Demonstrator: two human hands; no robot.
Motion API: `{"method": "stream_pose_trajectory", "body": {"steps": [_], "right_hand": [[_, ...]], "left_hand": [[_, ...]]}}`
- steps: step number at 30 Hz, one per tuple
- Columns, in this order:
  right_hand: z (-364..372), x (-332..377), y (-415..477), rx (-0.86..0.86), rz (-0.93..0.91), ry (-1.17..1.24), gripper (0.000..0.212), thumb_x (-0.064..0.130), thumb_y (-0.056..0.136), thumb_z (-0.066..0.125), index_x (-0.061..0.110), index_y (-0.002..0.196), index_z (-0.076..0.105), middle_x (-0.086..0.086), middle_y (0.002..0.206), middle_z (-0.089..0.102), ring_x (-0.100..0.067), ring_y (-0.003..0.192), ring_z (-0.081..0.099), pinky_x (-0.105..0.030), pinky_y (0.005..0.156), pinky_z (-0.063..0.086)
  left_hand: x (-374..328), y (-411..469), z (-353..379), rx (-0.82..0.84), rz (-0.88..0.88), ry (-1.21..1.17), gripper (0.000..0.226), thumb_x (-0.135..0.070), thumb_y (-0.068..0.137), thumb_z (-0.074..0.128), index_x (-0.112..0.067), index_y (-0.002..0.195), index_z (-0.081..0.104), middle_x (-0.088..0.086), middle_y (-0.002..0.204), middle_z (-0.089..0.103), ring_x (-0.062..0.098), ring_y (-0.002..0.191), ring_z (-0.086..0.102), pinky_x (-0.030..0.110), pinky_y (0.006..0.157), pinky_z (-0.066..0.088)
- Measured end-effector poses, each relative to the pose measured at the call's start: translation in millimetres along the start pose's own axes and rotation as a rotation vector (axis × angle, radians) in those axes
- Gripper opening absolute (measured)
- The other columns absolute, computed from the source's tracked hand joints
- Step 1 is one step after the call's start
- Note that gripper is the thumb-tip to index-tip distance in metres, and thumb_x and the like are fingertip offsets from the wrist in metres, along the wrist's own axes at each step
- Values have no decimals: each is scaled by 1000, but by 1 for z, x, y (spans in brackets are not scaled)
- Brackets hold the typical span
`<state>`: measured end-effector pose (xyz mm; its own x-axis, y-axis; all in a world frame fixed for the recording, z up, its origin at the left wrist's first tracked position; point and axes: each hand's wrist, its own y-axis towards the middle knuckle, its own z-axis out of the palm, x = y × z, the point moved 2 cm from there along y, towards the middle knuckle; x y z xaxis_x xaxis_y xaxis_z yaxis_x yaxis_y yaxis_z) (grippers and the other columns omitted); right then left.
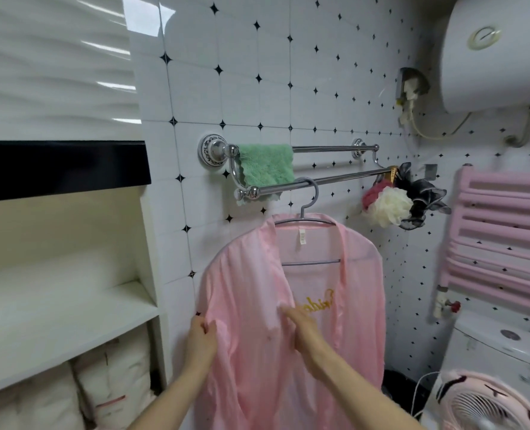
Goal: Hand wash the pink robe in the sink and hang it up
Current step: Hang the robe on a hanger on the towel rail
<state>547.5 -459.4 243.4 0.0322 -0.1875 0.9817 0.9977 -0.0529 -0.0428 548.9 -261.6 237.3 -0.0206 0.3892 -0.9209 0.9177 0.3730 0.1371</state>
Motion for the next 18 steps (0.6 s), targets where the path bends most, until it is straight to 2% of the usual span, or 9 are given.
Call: {"method": "stream_pose_trajectory", "body": {"steps": [2,4,6,8,10,12,15,16,18], "right_hand": [[-10,10,-9,87,-9,-33,32,43,77,73,17,96,70,-1,89,70,-19,78,65,-31,71,47],[-21,21,-17,94,-43,-120,17,27,83,72,10,88,69,-4,78,69,-11,63,64,-21,59,49],[-33,31,-20,38,-57,-192,7,15,85,69,12,79,66,-2,68,62,-7,51,56,-14,45,39],[-41,39,-23,-2,-56,-258,10,16,88,64,17,78,64,-3,74,62,-13,61,55,-19,51,38],[-44,43,-26,28,-13,-240,12,24,90,62,17,81,63,-5,79,62,-21,72,56,-26,61,39],[-41,47,-33,136,63,-232,27,41,84,68,14,90,70,-7,87,70,-25,80,64,-32,70,47],[-33,50,-47,304,70,-393,64,57,55,85,10,97,74,-17,99,72,-31,90,69,-46,86,53],[-31,53,-48,288,56,-423,63,50,56,87,6,98,73,-20,93,71,-28,83,68,-42,84,53],[-29,65,-53,202,11,-373,27,28,74,80,8,88,68,-8,74,59,-16,65,57,-31,70,48]], "left_hand": [[-4,-20,-9,-27,20,31,17,-17,98,42,-10,83,43,9,76,50,28,76,49,34,63,31],[-8,-45,-21,-47,91,135,21,-21,96,45,-21,76,40,7,73,52,29,75,49,35,64,32],[-15,-73,-35,-63,218,213,30,-22,94,49,-26,70,31,0,62,46,28,66,47,34,58,31],[-20,-91,-51,-93,326,264,28,-21,93,53,-25,73,34,-3,61,43,22,60,44,32,51,28],[-25,-97,-67,-147,403,342,16,-20,93,54,-17,81,44,-2,74,46,19,65,44,26,50,25],[-28,-94,-81,-184,396,453,13,-24,94,54,-11,91,52,0,90,46,21,74,48,29,56,26],[-35,-91,-100,-263,381,556,19,-27,94,54,-8,98,57,8,100,50,30,86,56,31,63,32],[-39,-91,-106,-295,367,584,21,-27,94,53,-7,97,57,11,99,55,31,89,57,32,64,32],[-49,-93,-115,-325,338,657,24,-30,96,49,-7,97,55,13,93,63,32,91,60,35,65,32]]}}
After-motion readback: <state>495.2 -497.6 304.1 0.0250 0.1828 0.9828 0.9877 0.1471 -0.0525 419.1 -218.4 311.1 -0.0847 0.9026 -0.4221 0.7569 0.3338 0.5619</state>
